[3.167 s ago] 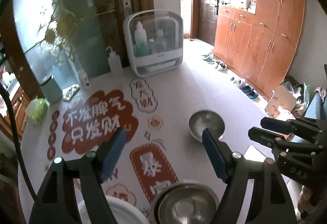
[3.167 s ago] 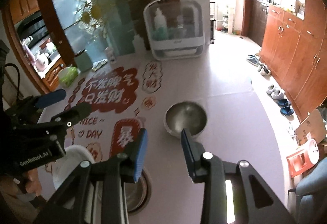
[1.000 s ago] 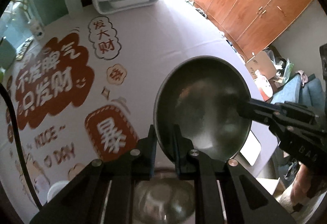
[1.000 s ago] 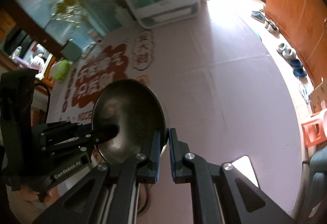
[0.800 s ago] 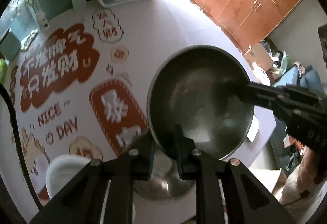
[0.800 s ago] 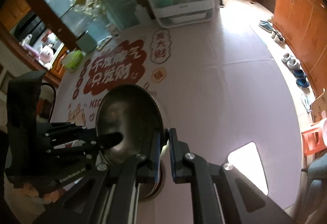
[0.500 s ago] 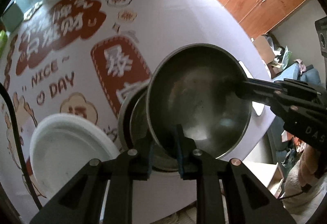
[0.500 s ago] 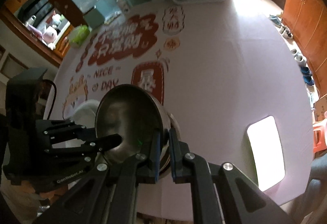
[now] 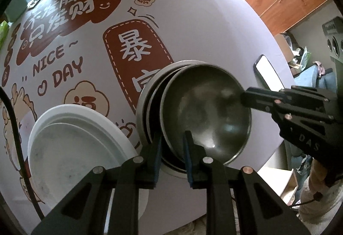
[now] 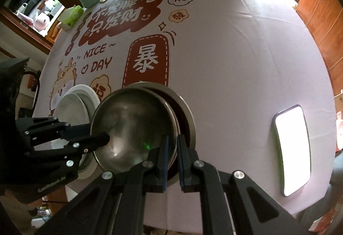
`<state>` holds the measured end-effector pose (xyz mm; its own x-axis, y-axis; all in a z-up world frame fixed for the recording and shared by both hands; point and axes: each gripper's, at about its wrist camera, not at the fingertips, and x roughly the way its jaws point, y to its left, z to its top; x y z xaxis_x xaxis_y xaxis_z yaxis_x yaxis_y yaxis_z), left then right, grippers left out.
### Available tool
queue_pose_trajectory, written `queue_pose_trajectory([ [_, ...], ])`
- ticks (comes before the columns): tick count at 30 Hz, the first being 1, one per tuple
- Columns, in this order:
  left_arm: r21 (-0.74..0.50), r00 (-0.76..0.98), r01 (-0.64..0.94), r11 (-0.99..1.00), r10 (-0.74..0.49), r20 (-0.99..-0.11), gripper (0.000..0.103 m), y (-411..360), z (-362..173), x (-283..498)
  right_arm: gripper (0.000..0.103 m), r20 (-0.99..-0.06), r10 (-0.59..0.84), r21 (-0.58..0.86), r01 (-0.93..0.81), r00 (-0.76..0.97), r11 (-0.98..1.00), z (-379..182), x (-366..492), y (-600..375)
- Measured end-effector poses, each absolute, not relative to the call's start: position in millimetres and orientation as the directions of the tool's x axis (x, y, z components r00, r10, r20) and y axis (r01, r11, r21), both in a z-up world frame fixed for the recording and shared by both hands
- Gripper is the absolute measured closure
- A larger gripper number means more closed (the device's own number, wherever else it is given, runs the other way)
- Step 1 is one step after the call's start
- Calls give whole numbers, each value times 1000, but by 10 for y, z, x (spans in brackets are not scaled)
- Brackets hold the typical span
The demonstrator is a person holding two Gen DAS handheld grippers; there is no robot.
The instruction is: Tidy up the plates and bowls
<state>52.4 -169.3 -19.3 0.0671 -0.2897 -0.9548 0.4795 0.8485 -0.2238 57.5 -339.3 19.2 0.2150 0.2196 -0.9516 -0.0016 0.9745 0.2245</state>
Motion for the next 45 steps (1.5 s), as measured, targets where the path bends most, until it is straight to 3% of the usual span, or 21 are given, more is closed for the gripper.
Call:
queue_pose_trajectory([
  [2, -217, 79, 490, 844, -291, -953, 72, -1696, -156, 490, 95, -951, 212, 216, -4, 224, 976, 219, 572, -3396],
  [11, -244, 104, 481, 842, -331, -938, 66, -1636, 0, 471, 95, -946, 214, 220, -5, 242, 976, 314, 538, -3407],
  [14, -250, 126, 471, 846, -345, -930, 51, -1597, 93, 476, 95, -940, 227, 232, -13, 253, 973, 386, 515, -3421],
  [17, -245, 164, 468, 849, -356, -920, 47, -1548, 228, 467, 95, -932, 232, 236, -22, 277, 972, 487, 485, -3441],
  [19, -244, 183, 467, 850, -363, -914, 45, -1512, 309, 462, 88, -924, 243, 247, -27, 296, 969, 559, 462, -3463],
  [22, -240, 218, 465, 852, -373, -902, 33, -1462, 412, 442, 70, -911, 248, 252, -32, 329, 967, 663, 422, -3490],
  [25, -242, 266, 470, 849, -398, -878, 22, -1406, 525, 397, 68, -901, 246, 248, -43, 356, 968, 763, 388, -3497],
  [29, -228, 342, 466, 855, -411, -845, 18, -1358, 574, 341, 67, -895, 240, 240, -49, 377, 970, 809, 371, -3507],
  [32, -196, 384, 442, 875, -382, -841, 16, -1355, 484, 316, 57, -898, 231, 231, -45, 376, 972, 744, 365, -3524],
  [45, -271, 307, 309, 911, -366, -879, 16, -1277, -147, 452, 57, -934, 254, 265, 9, 252, 964, 134, 462, -3621],
])
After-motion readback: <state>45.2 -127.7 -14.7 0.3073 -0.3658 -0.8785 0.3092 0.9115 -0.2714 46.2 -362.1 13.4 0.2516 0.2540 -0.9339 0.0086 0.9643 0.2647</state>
